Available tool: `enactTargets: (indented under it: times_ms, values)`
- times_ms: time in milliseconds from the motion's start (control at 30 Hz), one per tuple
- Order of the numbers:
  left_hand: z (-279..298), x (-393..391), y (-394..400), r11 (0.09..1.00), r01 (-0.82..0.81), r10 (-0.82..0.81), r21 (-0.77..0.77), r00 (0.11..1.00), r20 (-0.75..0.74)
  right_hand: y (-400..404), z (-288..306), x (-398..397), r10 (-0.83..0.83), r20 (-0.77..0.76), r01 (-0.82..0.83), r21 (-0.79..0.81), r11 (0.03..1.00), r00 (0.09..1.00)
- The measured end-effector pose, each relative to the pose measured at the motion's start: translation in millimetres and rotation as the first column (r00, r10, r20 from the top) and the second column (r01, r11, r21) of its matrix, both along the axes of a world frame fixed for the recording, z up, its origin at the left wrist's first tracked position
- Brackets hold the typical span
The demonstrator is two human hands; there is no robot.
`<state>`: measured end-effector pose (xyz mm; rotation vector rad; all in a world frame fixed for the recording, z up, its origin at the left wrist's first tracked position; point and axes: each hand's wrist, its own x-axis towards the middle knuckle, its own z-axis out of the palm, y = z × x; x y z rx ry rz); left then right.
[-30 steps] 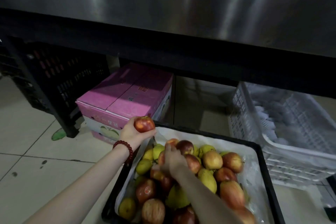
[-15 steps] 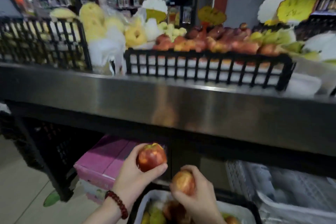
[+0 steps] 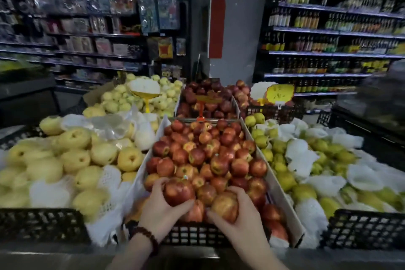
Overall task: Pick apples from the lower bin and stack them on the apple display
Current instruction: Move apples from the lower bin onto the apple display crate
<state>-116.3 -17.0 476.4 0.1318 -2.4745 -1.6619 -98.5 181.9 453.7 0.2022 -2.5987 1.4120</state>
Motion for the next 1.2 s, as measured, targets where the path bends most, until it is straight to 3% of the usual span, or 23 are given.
enactTargets:
  times_ms: [133, 233, 400, 500, 600, 700, 833, 967, 1200]
  values:
    - [15, -56, 2, 0.959, 0.114, -0.082, -0.261, 0.988, 0.130, 2, 11, -51, -0.098, 0.111, 0.088, 0.095, 0.992, 0.989]
    - [7, -93, 20, 0.910, 0.208, -0.148, -0.360, 0.971, 0.187, -2, -2, -73, -0.105, 0.195, 0.065, 0.203, 0.977, 0.975]
    - [-24, -124, 41, 0.711, 0.375, -0.230, -0.595, 0.923, 0.307, -3, -35, -87, -0.052, 0.327, -0.048, 0.290, 0.956, 0.943]
    - [-39, -127, 40, 0.701, 0.434, -0.251, -0.566, 0.893, 0.373, 2, -38, -89, 0.006, 0.379, -0.134, 0.314, 0.940, 0.925]
    - [-37, -125, 36, 0.693, 0.450, -0.251, -0.563, 0.883, 0.396, 10, -34, -89, -0.023, 0.350, -0.062, 0.230, 0.971, 0.936]
    - [-27, -121, 30, 0.784, 0.406, -0.265, -0.469, 0.903, 0.339, 21, -24, -89, -0.146, 0.276, 0.102, 0.169, 0.980, 0.950]
    - [-5, -111, 27, 0.912, 0.303, -0.236, -0.278, 0.939, 0.250, 30, -4, -94, -0.237, 0.261, 0.266, -0.078, 0.961, 0.936]
    - [9, -87, 29, 0.952, 0.276, -0.247, -0.131, 0.948, 0.203, 28, 9, -86, -0.137, 0.239, 0.210, -0.309, 0.928, 0.961]
    - [-25, 7, 38, 0.958, 0.248, -0.240, 0.144, 0.968, -0.069, 1, -21, -22, 0.085, 0.054, -0.042, -0.541, 0.840, 0.995]
